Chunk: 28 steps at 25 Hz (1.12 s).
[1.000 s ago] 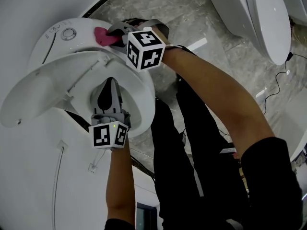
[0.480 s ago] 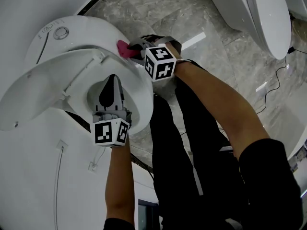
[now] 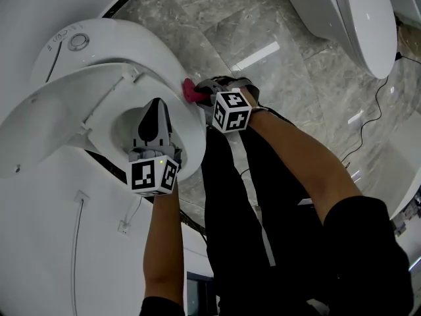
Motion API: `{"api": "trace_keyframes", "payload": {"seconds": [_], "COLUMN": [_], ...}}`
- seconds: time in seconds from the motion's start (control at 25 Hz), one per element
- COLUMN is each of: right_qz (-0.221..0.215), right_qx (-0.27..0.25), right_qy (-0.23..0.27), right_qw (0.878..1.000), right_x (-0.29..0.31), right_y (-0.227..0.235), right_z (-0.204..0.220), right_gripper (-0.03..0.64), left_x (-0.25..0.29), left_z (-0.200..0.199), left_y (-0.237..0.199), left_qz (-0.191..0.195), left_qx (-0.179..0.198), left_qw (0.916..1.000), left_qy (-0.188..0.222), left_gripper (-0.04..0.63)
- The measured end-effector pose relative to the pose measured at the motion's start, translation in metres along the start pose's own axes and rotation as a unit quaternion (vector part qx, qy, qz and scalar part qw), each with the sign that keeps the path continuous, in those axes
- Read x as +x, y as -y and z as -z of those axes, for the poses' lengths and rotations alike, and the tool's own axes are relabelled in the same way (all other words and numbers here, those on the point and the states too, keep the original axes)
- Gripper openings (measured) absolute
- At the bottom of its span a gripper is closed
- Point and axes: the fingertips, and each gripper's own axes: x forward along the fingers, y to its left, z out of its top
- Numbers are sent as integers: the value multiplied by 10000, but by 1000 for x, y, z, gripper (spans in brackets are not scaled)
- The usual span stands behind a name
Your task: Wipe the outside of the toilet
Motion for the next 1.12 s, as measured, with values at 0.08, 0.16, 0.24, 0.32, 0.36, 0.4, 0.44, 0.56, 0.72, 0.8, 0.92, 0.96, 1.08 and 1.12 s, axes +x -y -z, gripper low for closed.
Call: {"api": "trace_keyframes", "payload": {"seconds": [0.08,0.16,0.24,0.32,0.36,0.4,0.44,0.56,0.72,0.8,0.92,0.96,1.08,1.12], "right_qz": [-63,-134,-218,-300,-343,-392,-451,-679,-1192,-1619,-2002,-1968,-1539,-1339], "right_qx": [112,193,225,257,273,282,281,215,75,-89,-158,-96,152,235], "right_qy": [-40,-80,-133,-184,-205,-225,-247,-324,-452,-571,-649,-621,-421,-324], "right_qw": [9999,9997,9994,9991,9988,9986,9983,9969,9918,9851,9775,9784,9871,9902], "right_x": [1,3,3,3,3,3,4,5,6,6,0,-3,-14,-18], "right_y": [-13,-25,-38,-49,-55,-61,-68,-92,-128,-149,-158,-151,-105,-84], "right_z": [7,12,19,26,29,31,34,42,55,62,69,68,59,54], "right_gripper": [130,130,130,130,130,130,130,130,130,129,129,129,129,129], "left_x": [-1,-2,-2,-2,-2,-2,-3,-4,-5,-4,-4,-4,-3,-3], "left_z": [3,7,10,12,13,14,16,19,22,21,20,19,14,12], "left_y": [1,2,5,7,7,7,7,7,9,9,7,6,2,0], "left_qz": [-8,-29,-32,-25,-28,-37,-48,-67,-64,-38,-120,-139,-168,-186], "left_qx": [-28,-65,-81,-77,-74,-76,-80,-94,-75,-33,-146,-157,-103,-92], "left_qw": [10000,10000,10000,9999,9999,9999,9999,9998,9998,9997,9996,9996,9996,9995], "left_qy": [-11,-29,-47,-69,-81,-94,-107,-141,-192,-229,-220,-212,-218,-218], "left_gripper": [18,20,20,18,20,18,18,20,20,18,20,18,20,18]}}
